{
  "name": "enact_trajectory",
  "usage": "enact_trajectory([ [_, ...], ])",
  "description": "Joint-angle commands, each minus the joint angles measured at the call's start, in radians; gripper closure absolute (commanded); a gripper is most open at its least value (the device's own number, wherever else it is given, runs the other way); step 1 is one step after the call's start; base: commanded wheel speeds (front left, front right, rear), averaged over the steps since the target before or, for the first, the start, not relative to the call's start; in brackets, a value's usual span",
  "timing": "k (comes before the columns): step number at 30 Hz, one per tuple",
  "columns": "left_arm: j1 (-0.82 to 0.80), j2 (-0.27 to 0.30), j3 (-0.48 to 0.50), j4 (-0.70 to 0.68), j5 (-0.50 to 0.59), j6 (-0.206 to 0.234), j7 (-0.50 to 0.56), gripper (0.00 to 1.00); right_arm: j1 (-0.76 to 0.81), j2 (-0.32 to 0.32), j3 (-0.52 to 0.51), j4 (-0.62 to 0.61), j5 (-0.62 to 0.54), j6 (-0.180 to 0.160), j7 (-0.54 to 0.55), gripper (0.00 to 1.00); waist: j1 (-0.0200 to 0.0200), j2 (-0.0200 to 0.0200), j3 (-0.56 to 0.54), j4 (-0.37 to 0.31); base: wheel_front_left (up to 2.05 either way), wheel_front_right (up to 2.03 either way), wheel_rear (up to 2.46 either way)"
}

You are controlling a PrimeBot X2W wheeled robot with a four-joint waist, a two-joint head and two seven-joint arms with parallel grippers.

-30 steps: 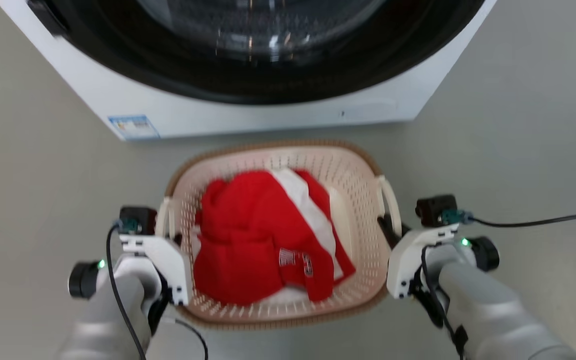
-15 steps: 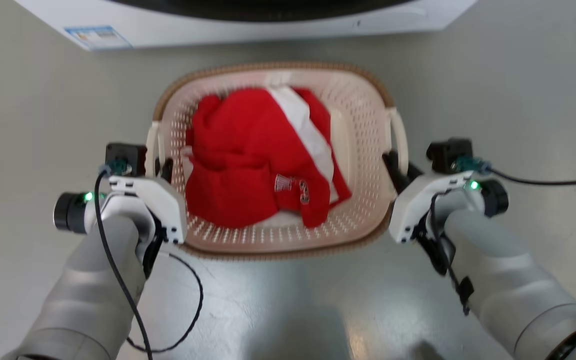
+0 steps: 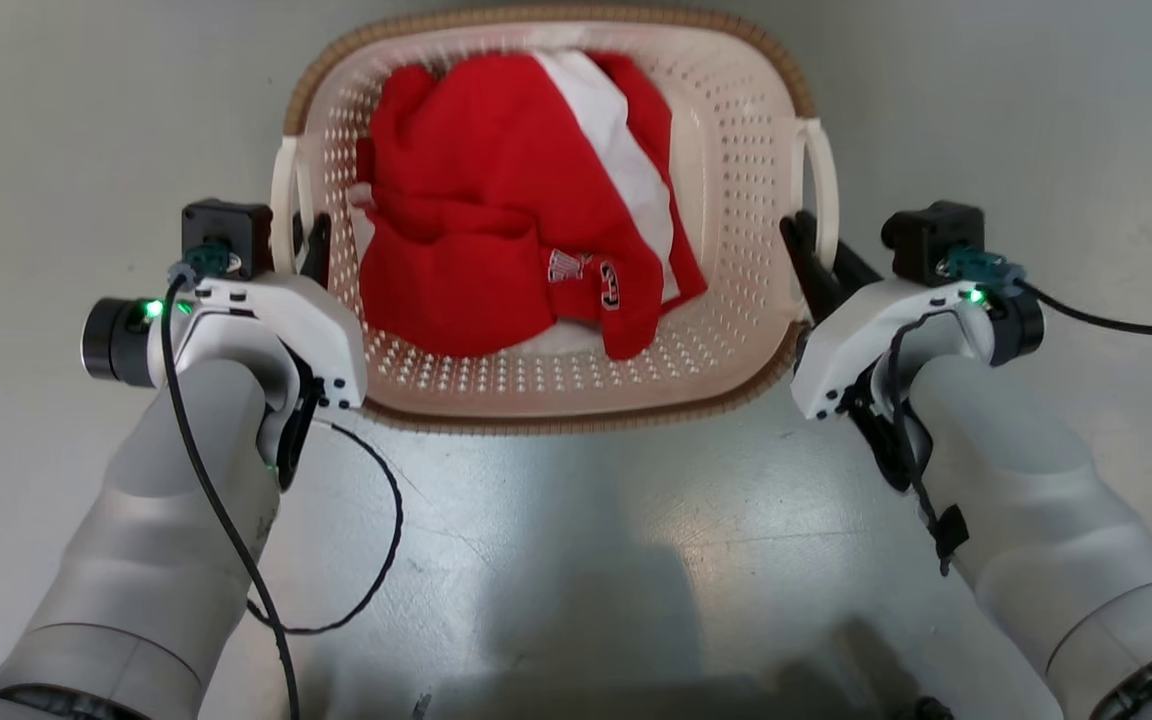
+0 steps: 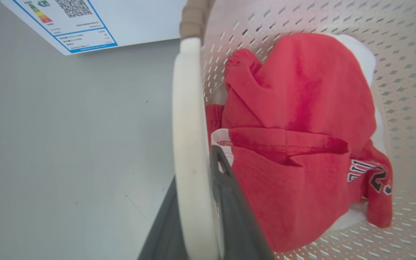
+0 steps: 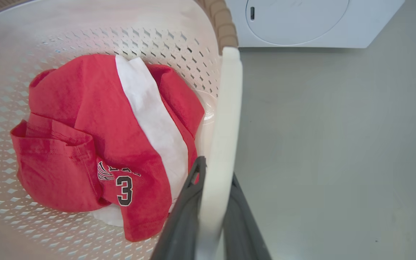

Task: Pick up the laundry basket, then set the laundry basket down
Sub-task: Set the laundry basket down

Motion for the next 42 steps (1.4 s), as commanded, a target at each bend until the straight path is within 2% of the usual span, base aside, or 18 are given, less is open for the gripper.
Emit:
enact_trajectory([
  [1, -0.012, 0.039, 0.022, -0.026, 0.023, 0.005, -0.014, 1.0, 0.015, 0.018, 0.001, -0.021, -0.027, 0.007, -0.015, 1.0, 0.0, 0.0, 0.007, 0.001, 0.0, 0.0, 0.0],
  [7, 0.003, 0.038, 0.049, -0.067, 0.051, 0.011, -0.014, 1.0, 0.035, 0.024, -0.08, -0.044, -0.107, 0.007, -0.015, 1.0, 0.0, 0.0, 0.022, 0.007, 0.0, 0.0, 0.0],
  [15, -0.001, 0.032, 0.074, -0.065, 0.079, -0.003, -0.014, 1.0, 0.048, 0.04, -0.139, -0.055, -0.172, 0.007, -0.015, 1.0, 0.0, 0.0, 0.041, 0.008, 0.0, 0.0, 0.0],
  [36, -0.033, 0.012, 0.113, -0.011, 0.117, -0.028, -0.014, 1.0, 0.055, 0.056, -0.202, -0.056, -0.215, 0.007, -0.015, 1.0, 0.0, 0.0, 0.079, 0.008, 0.0, 0.0, 0.0],
  [37, -0.033, 0.008, 0.12, 0.008, 0.112, -0.023, -0.014, 0.68, 0.052, 0.057, -0.219, -0.056, -0.221, 0.007, -0.015, 0.76, 0.0, 0.0, 0.082, 0.007, 0.0, 0.0, 0.0],
  [38, -0.035, 0.005, 0.124, 0.018, 0.109, -0.022, -0.014, 0.51, 0.051, 0.057, -0.233, -0.059, -0.228, 0.007, -0.015, 0.41, 0.0, 0.0, 0.084, 0.006, 0.0, 0.0, 0.0],
  [39, -0.039, 0.003, 0.126, 0.022, 0.109, -0.02, -0.014, 0.06, 0.05, 0.057, -0.251, -0.057, -0.235, 0.007, -0.015, 0.0, 0.0, 0.0, 0.086, 0.006, 0.0, 0.0, 0.0],
  [40, -0.041, 0.001, 0.132, 0.025, 0.107, -0.013, -0.014, 0.0, 0.05, 0.057, -0.264, -0.056, -0.243, 0.007, -0.015, 0.0, 0.0, 0.0, 0.087, 0.007, 0.0, 0.0, 0.0],
  [42, -0.044, -0.007, 0.136, 0.038, 0.103, -0.012, -0.014, 0.0, 0.052, 0.058, -0.281, -0.058, -0.261, 0.007, -0.015, 0.0, 0.0, 0.0, 0.088, 0.008, 0.0, 0.0, 0.0],
])
